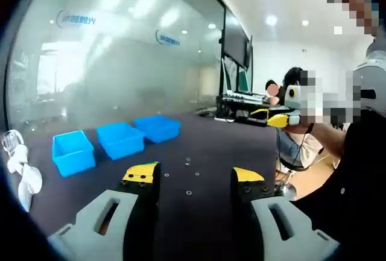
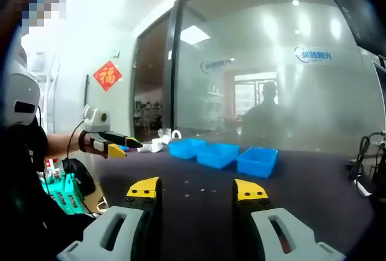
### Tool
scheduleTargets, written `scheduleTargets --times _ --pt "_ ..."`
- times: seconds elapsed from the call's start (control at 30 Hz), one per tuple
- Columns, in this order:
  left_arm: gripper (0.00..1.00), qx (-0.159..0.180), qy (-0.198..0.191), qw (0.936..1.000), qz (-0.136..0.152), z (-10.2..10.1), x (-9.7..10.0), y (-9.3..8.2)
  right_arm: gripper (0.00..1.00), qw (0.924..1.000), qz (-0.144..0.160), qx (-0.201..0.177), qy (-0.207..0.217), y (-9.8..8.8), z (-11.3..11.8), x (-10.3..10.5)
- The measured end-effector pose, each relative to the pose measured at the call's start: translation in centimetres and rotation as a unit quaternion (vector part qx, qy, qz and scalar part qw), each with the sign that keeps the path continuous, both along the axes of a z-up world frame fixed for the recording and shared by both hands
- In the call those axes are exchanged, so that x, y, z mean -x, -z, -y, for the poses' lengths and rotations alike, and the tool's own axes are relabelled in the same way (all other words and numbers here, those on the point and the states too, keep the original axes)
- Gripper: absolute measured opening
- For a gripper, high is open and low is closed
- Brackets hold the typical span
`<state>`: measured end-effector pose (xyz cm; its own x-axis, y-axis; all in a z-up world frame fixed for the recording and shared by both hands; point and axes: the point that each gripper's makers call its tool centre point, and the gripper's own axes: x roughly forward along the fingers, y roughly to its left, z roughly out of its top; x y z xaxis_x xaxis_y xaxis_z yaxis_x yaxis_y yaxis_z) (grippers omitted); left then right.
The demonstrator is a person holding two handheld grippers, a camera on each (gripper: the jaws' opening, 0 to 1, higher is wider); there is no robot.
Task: Sort the screws, nuts, and washers into the corresponding bins
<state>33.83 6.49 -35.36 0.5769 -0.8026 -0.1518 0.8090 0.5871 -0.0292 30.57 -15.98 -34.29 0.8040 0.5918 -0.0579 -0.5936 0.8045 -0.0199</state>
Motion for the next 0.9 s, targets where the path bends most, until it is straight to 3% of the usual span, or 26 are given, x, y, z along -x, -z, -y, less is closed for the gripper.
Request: scheduleTargets --times 0.3,0.6,0.77,0.9 --pt "0.45 -0.04 0.033 0.9968 -0.06 2.9 -3.2 0.4 0.42 1.0 -0.003 0.006 0.0 0.9 0.0 0.3" --pt "0.45 -0.069 0.059 0.9914 -0.094 5.9 -6.0 0.3 0.42 1.0 -0.008 0.002 0.006 1.4 0.6 0.4" --pt "0.45 -0.107 0.076 0.9862 -0.101 8.1 -5.7 1.4 0.42 0.9999 -0.007 0.0 0.008 1.4 0.9 0.4" --pt "0.45 -0.14 0.086 0.9796 -0.116 9.2 -5.9 3.4 0.42 0.9999 -0.006 0.0 0.012 1.4 1.1 0.4"
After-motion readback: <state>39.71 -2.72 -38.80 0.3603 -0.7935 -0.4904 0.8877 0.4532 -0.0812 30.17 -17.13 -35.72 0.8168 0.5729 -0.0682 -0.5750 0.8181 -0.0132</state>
